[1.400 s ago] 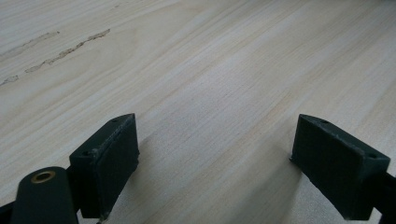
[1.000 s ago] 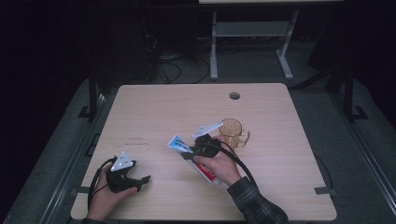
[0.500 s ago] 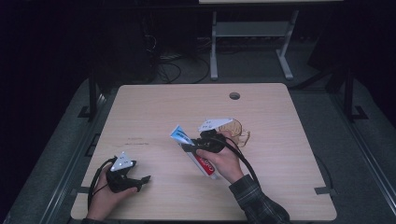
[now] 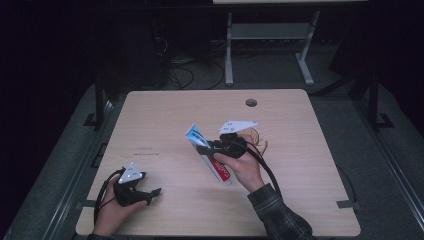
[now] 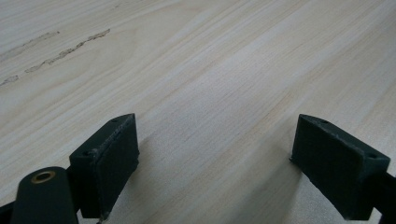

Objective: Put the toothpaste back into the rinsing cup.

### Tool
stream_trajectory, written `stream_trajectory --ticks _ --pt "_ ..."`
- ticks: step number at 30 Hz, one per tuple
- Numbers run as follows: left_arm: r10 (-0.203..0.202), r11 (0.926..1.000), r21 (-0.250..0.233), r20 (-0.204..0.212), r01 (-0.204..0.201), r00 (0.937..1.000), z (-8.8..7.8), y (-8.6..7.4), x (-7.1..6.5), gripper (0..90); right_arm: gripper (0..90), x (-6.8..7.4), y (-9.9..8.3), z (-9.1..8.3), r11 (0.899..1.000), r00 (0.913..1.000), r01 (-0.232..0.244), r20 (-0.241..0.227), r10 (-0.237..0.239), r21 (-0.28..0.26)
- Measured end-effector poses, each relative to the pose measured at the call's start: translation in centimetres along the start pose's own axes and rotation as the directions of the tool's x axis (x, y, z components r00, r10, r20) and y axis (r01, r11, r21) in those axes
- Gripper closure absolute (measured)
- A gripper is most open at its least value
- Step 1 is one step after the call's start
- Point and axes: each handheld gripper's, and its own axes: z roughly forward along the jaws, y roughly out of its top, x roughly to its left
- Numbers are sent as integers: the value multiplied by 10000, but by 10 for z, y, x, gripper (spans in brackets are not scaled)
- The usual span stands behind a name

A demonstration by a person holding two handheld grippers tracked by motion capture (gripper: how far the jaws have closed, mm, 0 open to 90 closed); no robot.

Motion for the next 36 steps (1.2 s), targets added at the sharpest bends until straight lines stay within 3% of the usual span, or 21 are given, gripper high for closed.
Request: stream_trajectory --ticks 22,36 --pt "-20 10000 -14 8 20 10000 0 0 0 137 728 -13 23 -23 9950 9998 -140 112 152 -989" --pt "-16 10000 -4 7 16 10000 0 0 0 137 728 -22 38 -37 9863 9992 -125 348 184 -1643"
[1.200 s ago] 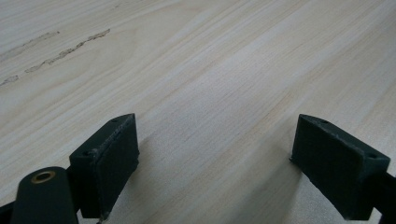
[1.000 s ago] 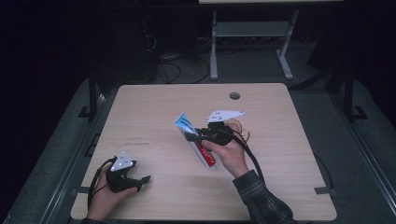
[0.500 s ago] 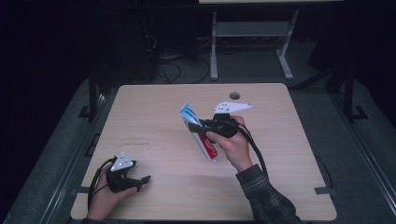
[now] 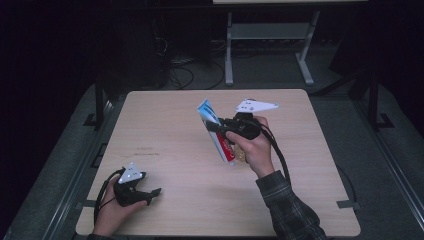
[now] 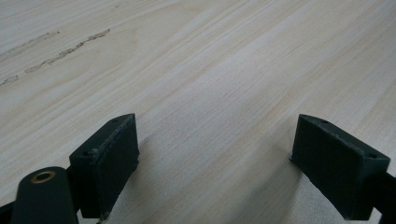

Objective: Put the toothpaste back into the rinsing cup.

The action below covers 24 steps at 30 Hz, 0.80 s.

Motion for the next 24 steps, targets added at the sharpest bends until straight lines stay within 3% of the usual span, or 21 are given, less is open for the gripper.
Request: stream_trajectory --ticks 14,24 --pt "-4 10000 -13 -5 4 10000 0 0 0 137 728 -14 13 -8 9992 9993 -39 359 53 -387" --pt "-4 10000 -11 -4 4 10000 0 0 0 137 727 -26 24 -14 9982 9966 209 814 -163 -560"
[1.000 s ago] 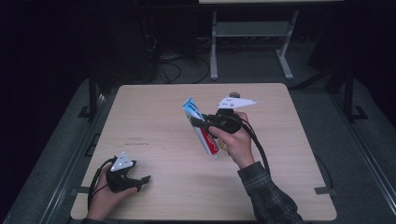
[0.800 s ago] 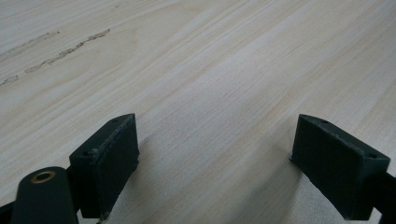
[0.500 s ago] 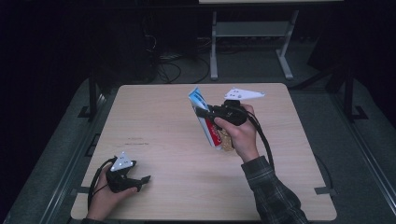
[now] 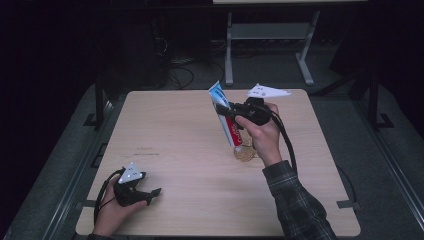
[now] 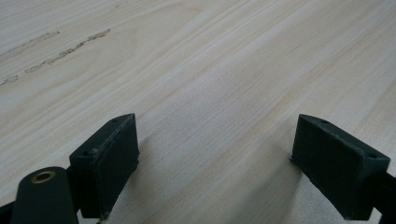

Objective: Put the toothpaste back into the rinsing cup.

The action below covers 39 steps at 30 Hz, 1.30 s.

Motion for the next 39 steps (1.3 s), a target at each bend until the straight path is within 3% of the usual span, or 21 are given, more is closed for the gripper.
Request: stream_trajectory --ticks 10,19,39 --pt "3 10000 -4 -2 -3 10000 0 0 0 137 726 -17 4 -3 9998 9986 -120 512 129 -186" --pt "24 10000 12 -11 -24 10000 0 0 0 137 724 -34 1 -1 9998 9956 61 935 -43 -190" --pt "22 10000 28 -6 -22 10000 0 0 0 137 720 -60 -16 2 9998 9916 -202 1276 201 -11"
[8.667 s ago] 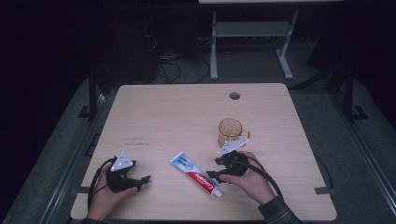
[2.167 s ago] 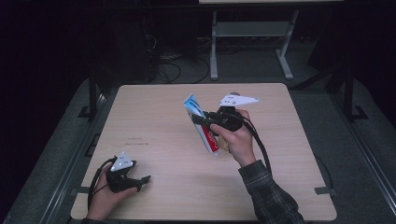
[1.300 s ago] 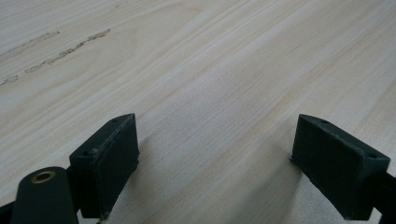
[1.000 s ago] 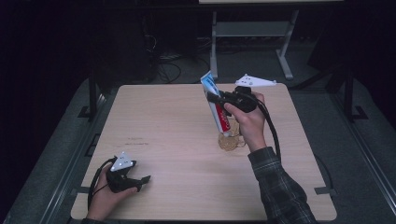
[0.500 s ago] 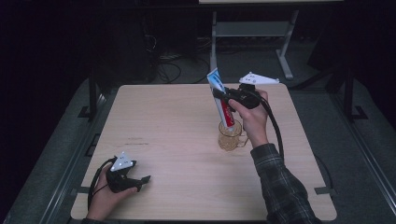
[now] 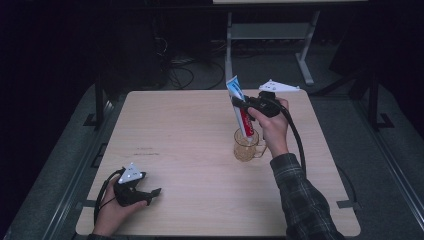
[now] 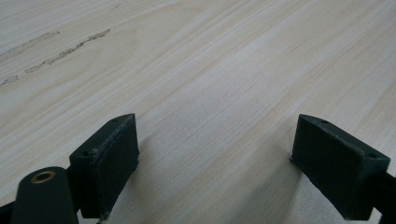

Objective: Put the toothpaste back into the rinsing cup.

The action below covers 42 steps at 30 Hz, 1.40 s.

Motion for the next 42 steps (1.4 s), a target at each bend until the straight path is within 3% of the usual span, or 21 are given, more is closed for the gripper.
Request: stream_trajectory --ticks 18,30,42 --pt "-1 10000 -1 -1 1 10000 0 0 0 137 717 -2 -10 3 9992 9998 193 -114 -190 338" --pt "1 10000 1 -1 -1 10000 0 0 0 137 716 -8 -25 1 9984 9999 47 -114 -41 559" --pt "5 10000 5 0 -5 10000 0 0 0 137 714 -7 -27 0 9974 9996 214 -203 -201 683"
